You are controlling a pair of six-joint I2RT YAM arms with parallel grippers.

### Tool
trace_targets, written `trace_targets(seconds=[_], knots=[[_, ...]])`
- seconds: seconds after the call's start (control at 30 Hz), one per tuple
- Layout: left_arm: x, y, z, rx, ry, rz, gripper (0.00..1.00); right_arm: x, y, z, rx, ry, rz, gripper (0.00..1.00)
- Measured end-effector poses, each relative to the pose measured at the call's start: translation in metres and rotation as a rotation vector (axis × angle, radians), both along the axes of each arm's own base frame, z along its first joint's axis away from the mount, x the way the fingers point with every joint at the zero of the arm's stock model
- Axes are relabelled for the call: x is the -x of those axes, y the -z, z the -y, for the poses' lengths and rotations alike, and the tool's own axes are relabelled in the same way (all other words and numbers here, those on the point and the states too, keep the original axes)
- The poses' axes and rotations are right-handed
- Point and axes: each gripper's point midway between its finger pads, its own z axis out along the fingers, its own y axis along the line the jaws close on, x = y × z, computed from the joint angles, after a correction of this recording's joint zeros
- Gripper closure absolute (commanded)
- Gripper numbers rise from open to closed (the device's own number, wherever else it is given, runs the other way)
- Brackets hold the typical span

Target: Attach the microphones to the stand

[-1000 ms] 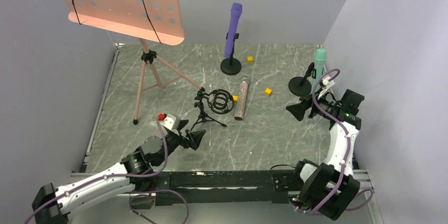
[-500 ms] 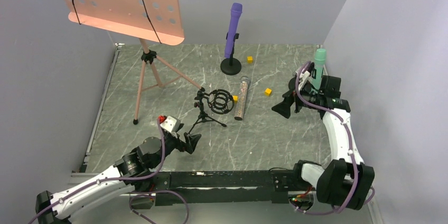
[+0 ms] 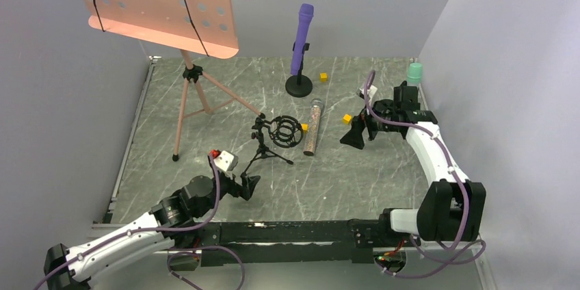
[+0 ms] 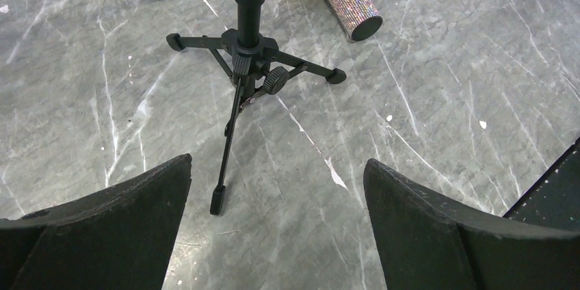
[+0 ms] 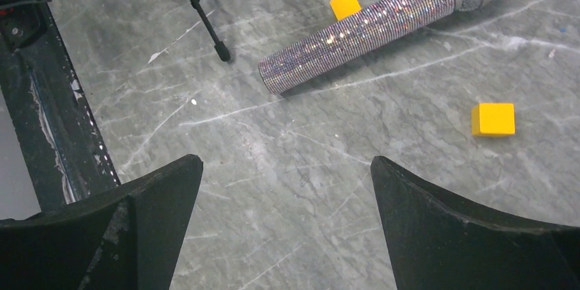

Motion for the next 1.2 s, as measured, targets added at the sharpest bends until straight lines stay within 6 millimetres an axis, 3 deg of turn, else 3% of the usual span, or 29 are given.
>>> trace_targets(seconds=[0.33,0.6,0.83,1.03,1.2], knots=[[-0.002,0.0,0.0,-0.023,-0.008,-0.005,0.01,-0.002,0.017,-0.043,0.005,-0.117,-0.071,0.0],[-0.003,0.001,-0.001,-0.024,-0.017,-0.012,0.01,-0.016,0.025,-0.059,0.02,-0.088,-0.094,0.0],[-0.003,-0.003,-0.001,-0.011,-0.019,-0.003,0.01,-0.047,0.026,-0.068,0.029,0.108,-0.129,0.0],[-0.004,-0.004,-0.002,-0.005,-0.025,0.002,0.01,-0.081,0.05,-0.07,0.098,0.362,-0.241,0.0],[-0.004,-0.01,-0.003,0.019,-0.029,0.014,0.01,-0.088,0.062,-0.075,0.117,0.466,-0.293,0.0]])
